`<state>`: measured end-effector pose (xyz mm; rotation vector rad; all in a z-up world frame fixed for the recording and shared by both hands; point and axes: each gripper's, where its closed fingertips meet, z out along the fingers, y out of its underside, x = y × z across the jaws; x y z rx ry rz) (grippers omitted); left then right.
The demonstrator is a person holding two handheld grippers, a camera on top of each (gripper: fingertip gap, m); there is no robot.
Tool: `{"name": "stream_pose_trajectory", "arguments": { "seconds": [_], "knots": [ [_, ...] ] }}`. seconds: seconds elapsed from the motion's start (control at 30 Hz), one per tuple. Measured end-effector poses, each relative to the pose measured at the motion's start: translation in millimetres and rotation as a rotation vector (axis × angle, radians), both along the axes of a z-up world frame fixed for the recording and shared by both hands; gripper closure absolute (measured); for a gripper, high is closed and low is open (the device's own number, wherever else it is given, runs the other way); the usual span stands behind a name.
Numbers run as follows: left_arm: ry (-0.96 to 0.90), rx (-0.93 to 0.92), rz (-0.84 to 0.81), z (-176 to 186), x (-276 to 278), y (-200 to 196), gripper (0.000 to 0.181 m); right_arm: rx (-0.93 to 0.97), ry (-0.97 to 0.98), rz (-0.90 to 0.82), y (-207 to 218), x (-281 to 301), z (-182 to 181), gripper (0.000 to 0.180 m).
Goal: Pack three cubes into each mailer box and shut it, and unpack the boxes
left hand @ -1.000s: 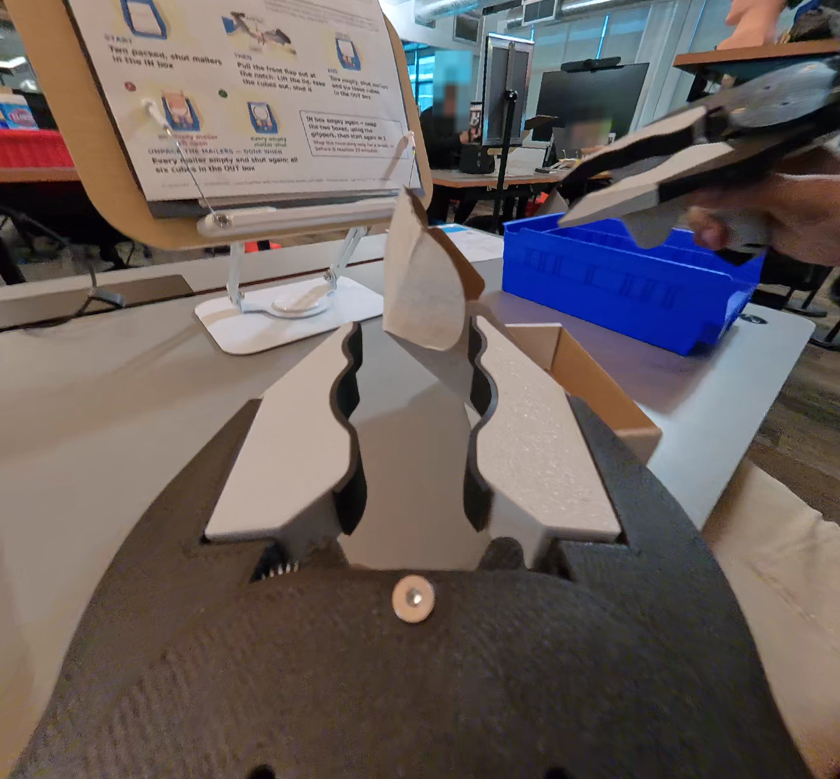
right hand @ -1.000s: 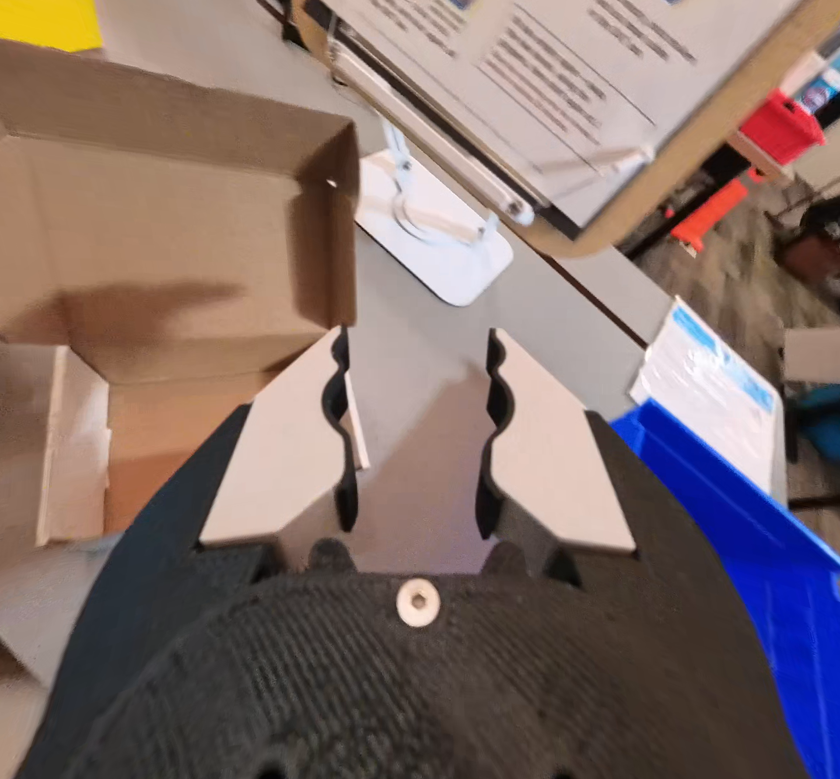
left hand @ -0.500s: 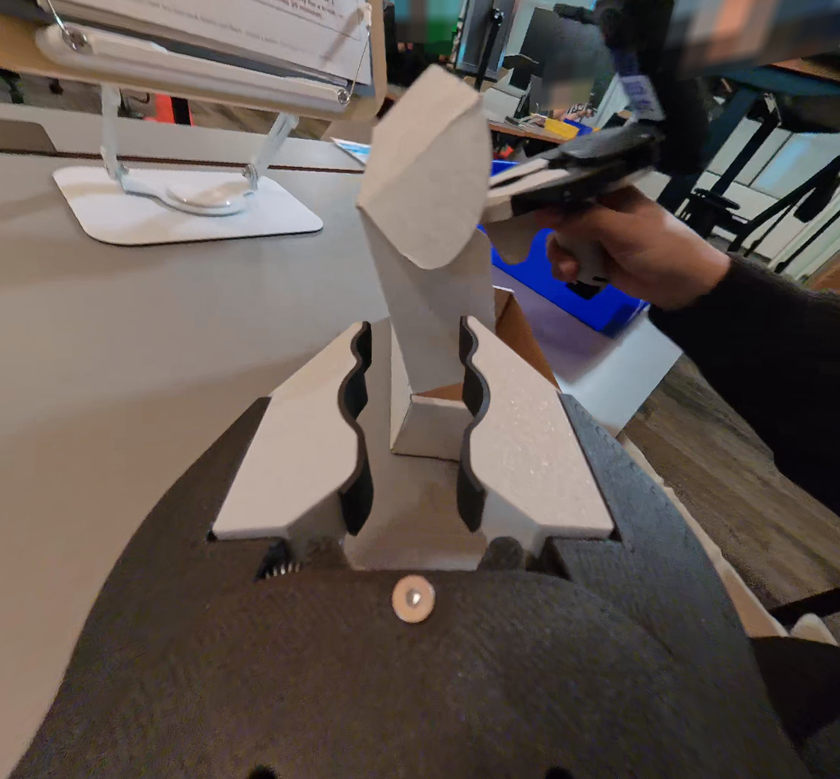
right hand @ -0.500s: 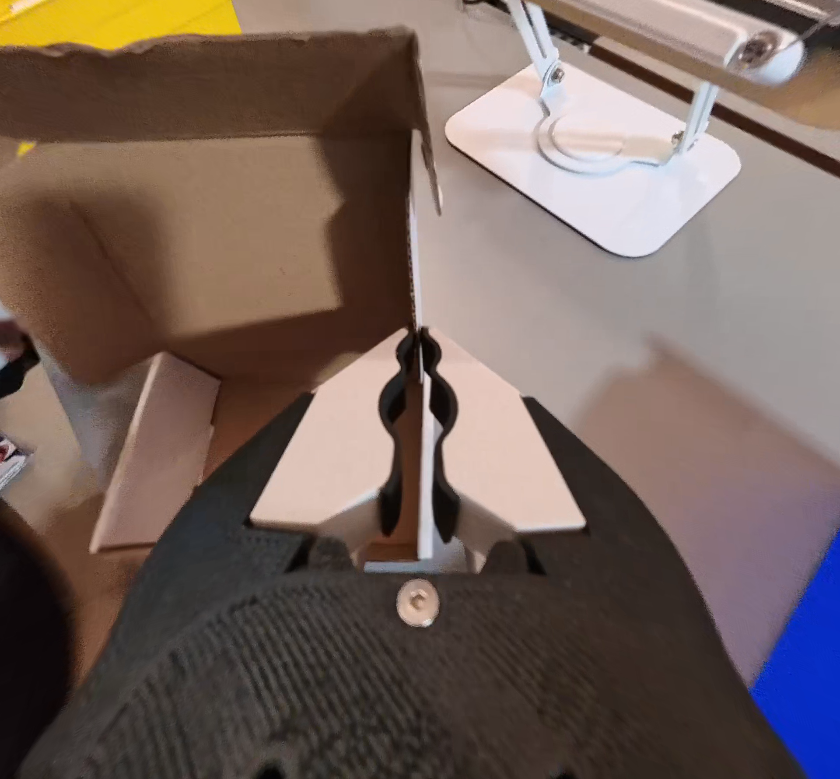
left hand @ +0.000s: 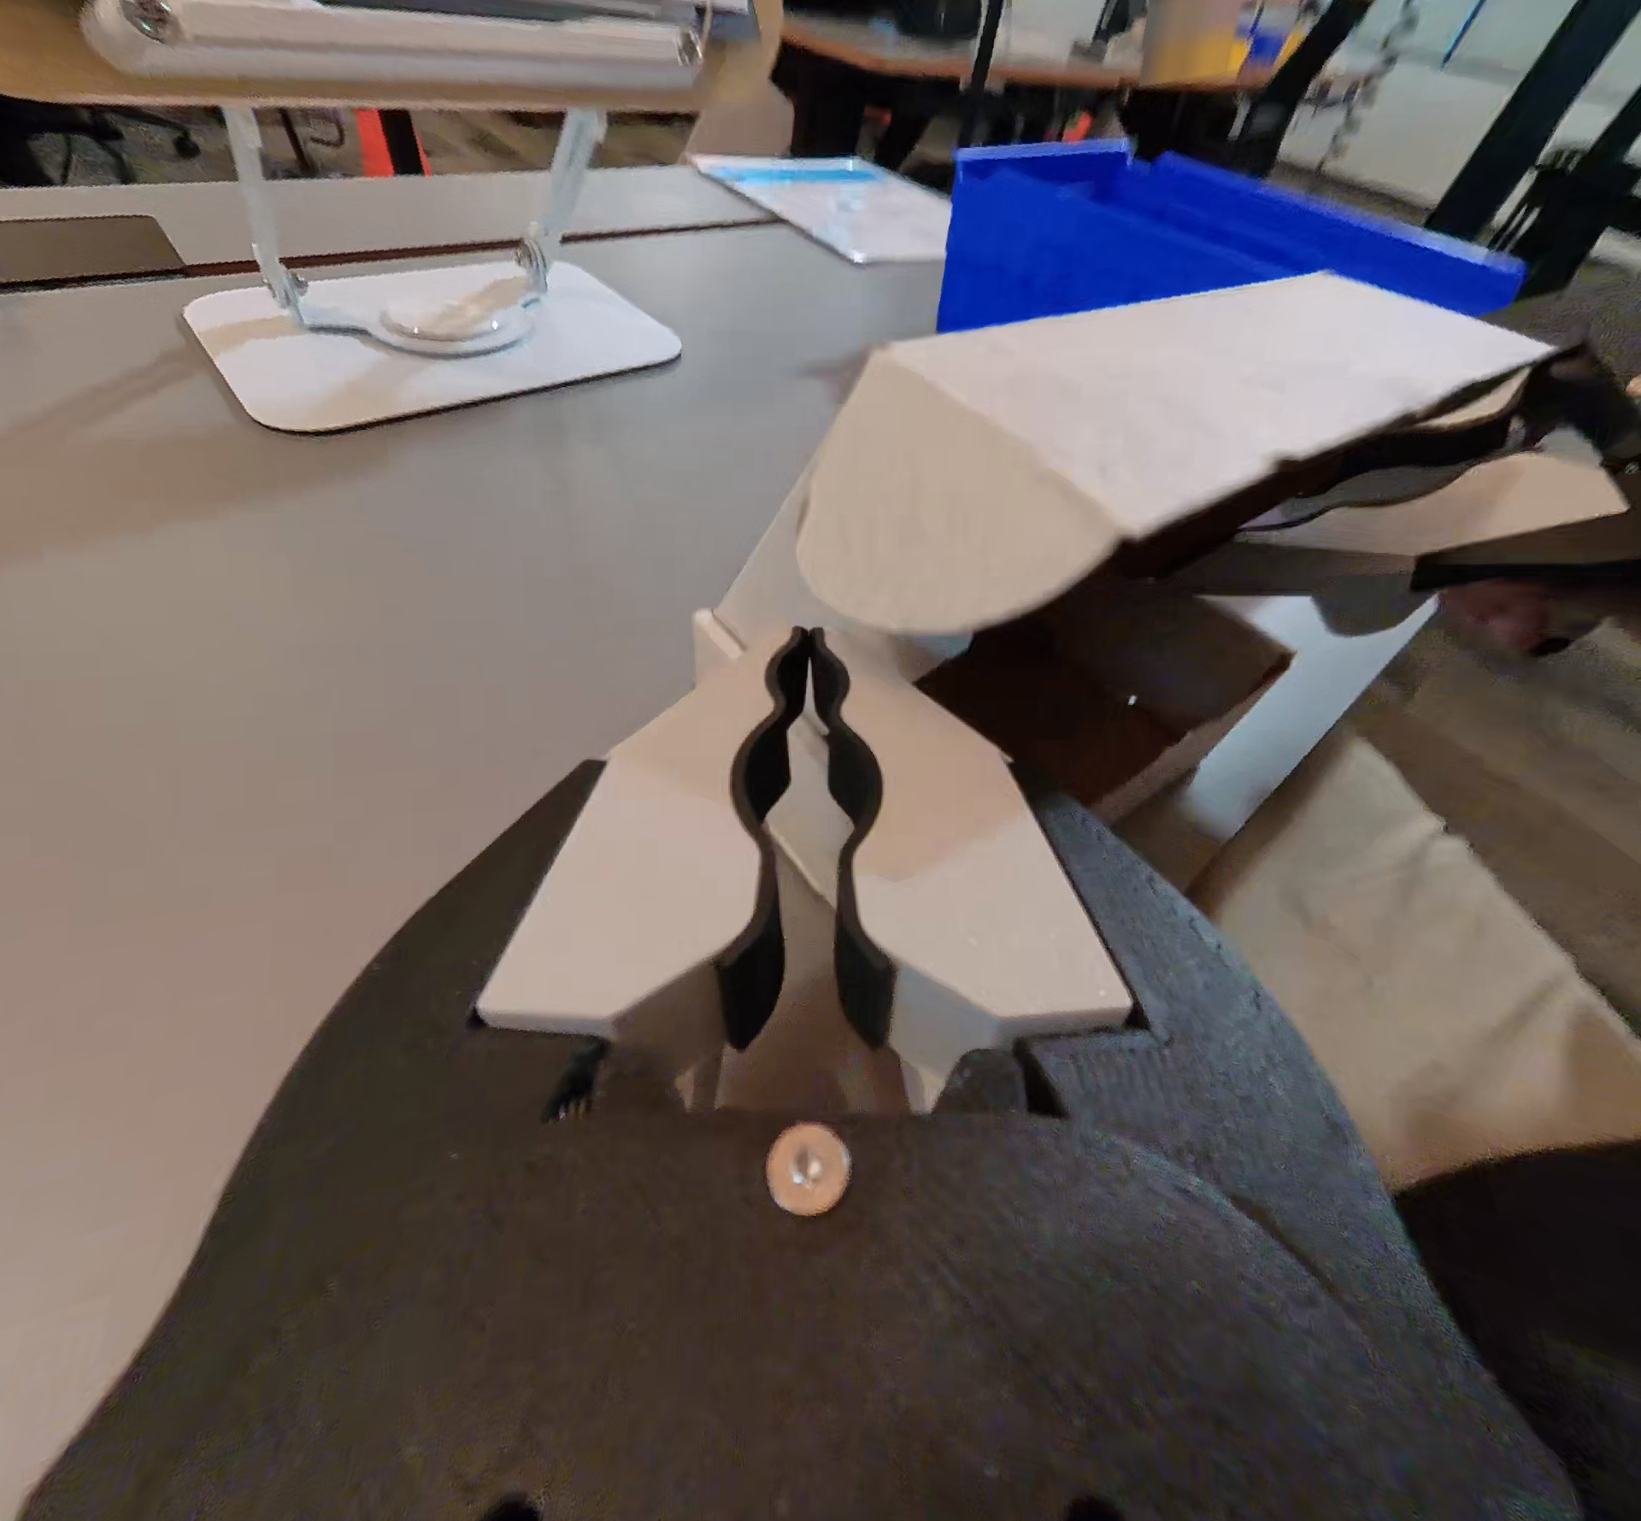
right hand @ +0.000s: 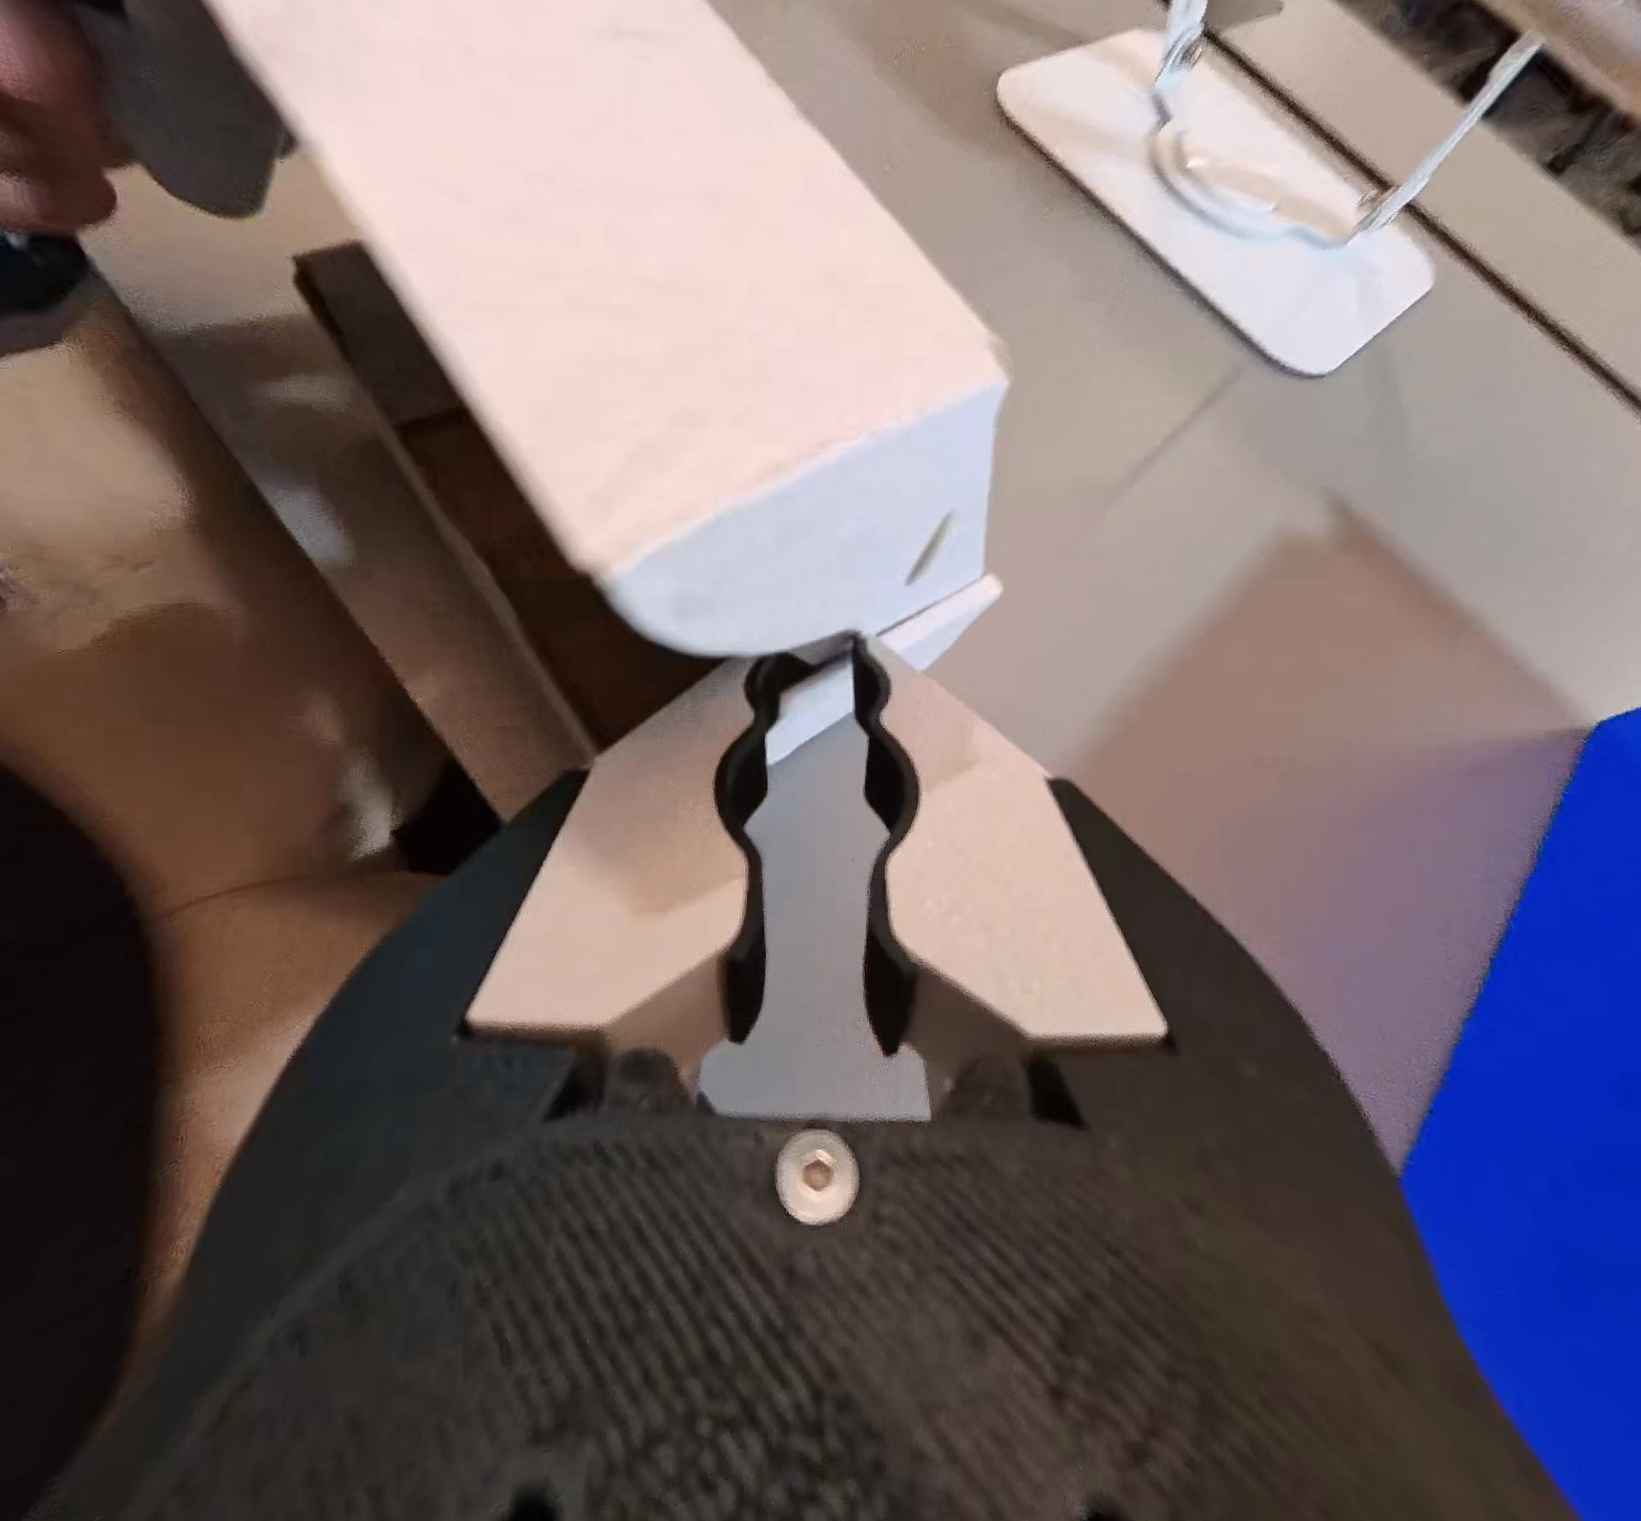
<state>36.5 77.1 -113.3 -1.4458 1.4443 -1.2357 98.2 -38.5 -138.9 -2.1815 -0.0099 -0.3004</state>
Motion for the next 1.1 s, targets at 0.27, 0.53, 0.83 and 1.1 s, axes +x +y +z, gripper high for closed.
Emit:
{"name": "stream_pose_trajectory", "arguments": {
  "seconds": [0.27,0.53,0.83,1.1],
  "knots": [
    [-0.011,-0.046,-0.111,5,-28,-11,0.144,0.146,0.06,0.018,-14,-10,22,0.151],
    [-0.056,0.124,-0.185,7,-29,-40,0.179,0.092,-0.009,-0.009,-9,-12,14,0.163],
    [0.085,0.138,-0.227,-14,-36,-44,0.151,0.081,0.038,0.003,-18,-14,14,0.14],
    [-0.027,0.348,-0.012,2,-23,-2,0.136,0.103,-0.311,-0.024,-18,-12,34,0.142]
  ]
}}
